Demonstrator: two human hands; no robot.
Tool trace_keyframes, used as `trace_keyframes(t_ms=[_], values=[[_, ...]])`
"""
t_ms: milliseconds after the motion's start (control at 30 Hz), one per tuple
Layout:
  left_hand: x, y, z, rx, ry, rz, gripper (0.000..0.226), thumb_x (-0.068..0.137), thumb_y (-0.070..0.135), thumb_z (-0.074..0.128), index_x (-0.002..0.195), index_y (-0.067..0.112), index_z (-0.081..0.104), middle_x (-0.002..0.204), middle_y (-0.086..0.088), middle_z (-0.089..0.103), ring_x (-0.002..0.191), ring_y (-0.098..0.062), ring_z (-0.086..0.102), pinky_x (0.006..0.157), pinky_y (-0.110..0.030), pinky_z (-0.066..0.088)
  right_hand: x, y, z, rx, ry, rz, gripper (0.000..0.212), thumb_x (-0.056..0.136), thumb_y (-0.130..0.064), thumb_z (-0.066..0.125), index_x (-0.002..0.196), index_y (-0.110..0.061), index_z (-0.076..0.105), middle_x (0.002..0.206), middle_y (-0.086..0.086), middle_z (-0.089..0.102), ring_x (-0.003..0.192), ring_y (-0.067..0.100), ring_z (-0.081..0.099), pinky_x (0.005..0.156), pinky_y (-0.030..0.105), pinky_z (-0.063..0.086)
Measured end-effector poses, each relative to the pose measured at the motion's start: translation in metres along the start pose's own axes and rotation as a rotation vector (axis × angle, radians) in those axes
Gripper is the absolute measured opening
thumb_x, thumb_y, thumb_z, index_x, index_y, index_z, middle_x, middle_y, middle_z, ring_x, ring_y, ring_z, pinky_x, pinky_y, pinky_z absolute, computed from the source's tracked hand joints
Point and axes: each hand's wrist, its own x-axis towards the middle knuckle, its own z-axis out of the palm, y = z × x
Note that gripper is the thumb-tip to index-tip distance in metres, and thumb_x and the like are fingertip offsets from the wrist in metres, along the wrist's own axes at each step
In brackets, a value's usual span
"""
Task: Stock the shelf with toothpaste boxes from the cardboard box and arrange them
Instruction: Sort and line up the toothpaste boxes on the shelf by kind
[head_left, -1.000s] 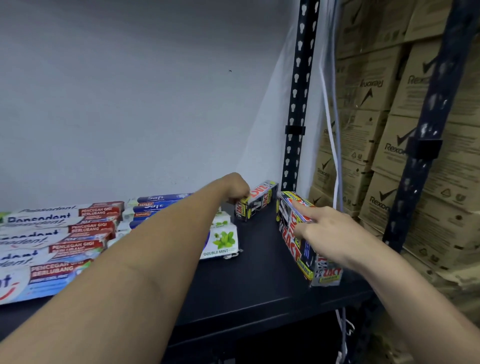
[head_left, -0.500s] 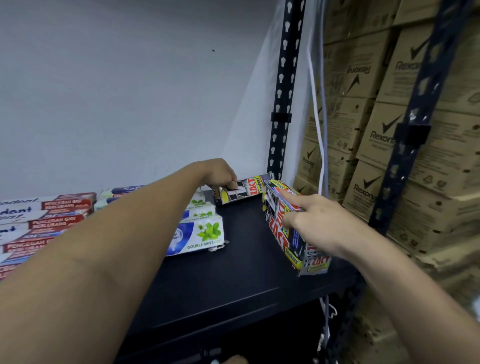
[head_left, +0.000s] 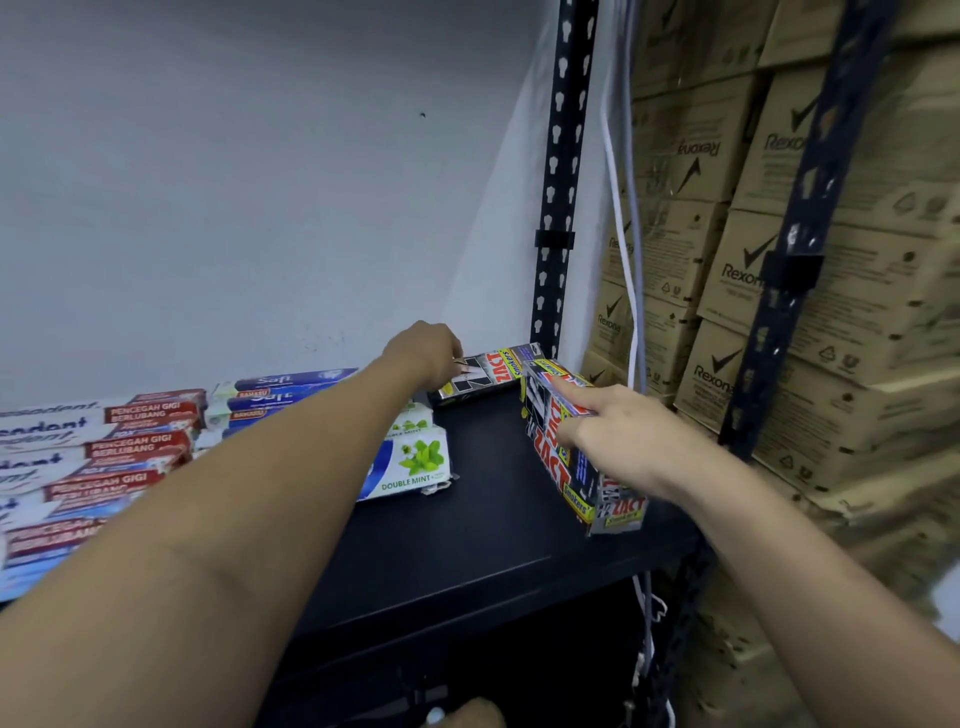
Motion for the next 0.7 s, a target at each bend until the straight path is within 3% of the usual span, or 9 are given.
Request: trace_keyframes(t_ms=[167,233,333,400,433,467,500,600,700], values=[[-0.035,0.003,-0.001,0.137,0.054,0.039,0.035,0.094,0.016,0.054,0.125,0.03,0.066,0.122,-0.005,0.065,0.11,-0.028,0.06,0.086,-0.034,0.045,-0.003,-0.005,-0.001,-0.01,-0.029,0.01,0.06,0.093,-0.033,0.046,0.149,-0.047,0.03,0.096,-0.01,0.046,0.053,0.004,0.031,0.05,0.024,0.032],[-0.046,0.004,-0.003,0.182,0.049,0.046,0.034,0.094,0.016,0.053,0.122,0.03,0.067,0.119,-0.003,0.066,0.11,-0.027,0.059,0.086,-0.035,0.039,-0.004,-0.008,-0.002,-0.005,-0.037,0.019,0.06,0.093,-0.032,0.046,0.15,-0.046,0.03,0.094,-0.011,0.05,0.052,0.004,0.035,0.05,0.023,0.032],[-0.061,0.013,-0.012,0.152,0.084,0.053,0.036,0.096,0.02,0.049,0.127,0.032,0.063,0.124,0.0,0.065,0.117,-0.024,0.055,0.09,-0.037,0.034,-0.005,-0.008,-0.002,0.019,-0.06,0.029,0.061,0.093,-0.035,0.048,0.15,-0.047,0.029,0.081,-0.016,0.038,0.058,0.003,0.035,0.054,0.022,0.034],[-0.077,0.023,-0.018,0.078,0.175,0.084,0.037,0.097,0.022,0.046,0.128,0.031,0.062,0.125,0.0,0.066,0.119,-0.024,0.055,0.094,-0.037,0.035,-0.005,-0.01,-0.005,0.014,-0.083,0.031,0.061,0.092,-0.039,0.051,0.149,-0.047,0.03,0.098,-0.015,0.055,0.081,0.009,0.055,0.069,0.023,0.042],[-0.087,0.028,-0.018,0.036,0.227,0.099,0.035,0.097,0.024,0.046,0.127,0.031,0.063,0.123,0.0,0.067,0.118,-0.024,0.055,0.095,-0.037,0.036,-0.004,-0.01,-0.007,-0.004,-0.08,0.03,0.061,0.092,-0.043,0.052,0.15,-0.046,0.03,0.127,-0.01,0.057,0.108,0.015,0.057,0.085,0.025,0.044],[-0.097,0.03,-0.017,-0.007,0.261,0.101,0.033,0.097,0.029,0.047,0.125,0.03,0.065,0.12,0.0,0.068,0.117,-0.025,0.056,0.095,-0.038,0.037,-0.003,-0.009,-0.009,-0.021,-0.077,0.028,0.061,0.092,-0.049,0.053,0.15,-0.045,0.031,0.149,-0.007,0.045,0.13,0.02,0.046,0.1,0.03,0.038],[-0.105,0.028,-0.015,-0.042,0.282,0.091,0.032,0.096,0.035,0.048,0.122,0.03,0.066,0.116,0.0,0.07,0.115,-0.026,0.057,0.094,-0.038,0.037,-0.003,-0.009,-0.011,-0.027,-0.079,0.019,0.062,0.092,-0.055,0.052,0.15,-0.043,0.032,0.157,-0.006,0.035,0.14,0.021,0.037,0.107,0.031,0.032],[-0.12,0.005,-0.013,-0.076,0.234,0.013,0.037,0.096,0.05,0.047,0.119,0.029,0.067,0.113,0.001,0.07,0.114,-0.026,0.058,0.091,-0.037,0.039,0.004,-0.009,-0.014,-0.078,-0.066,-0.018,0.067,0.09,-0.066,0.048,0.149,-0.035,0.038,0.156,-0.004,0.037,0.141,0.021,0.036,0.111,0.032,0.029],[-0.122,-0.027,-0.018,-0.054,0.016,-0.07,0.054,0.096,0.061,0.036,0.133,0.027,0.057,0.134,-0.001,0.061,0.126,-0.026,0.051,0.099,-0.039,0.04,0.023,-0.018,-0.017,-0.204,0.055,-0.081,0.061,0.091,-0.061,0.051,0.143,-0.029,0.05,0.146,0.004,0.051,0.132,0.025,0.048,0.106,0.031,0.037]])
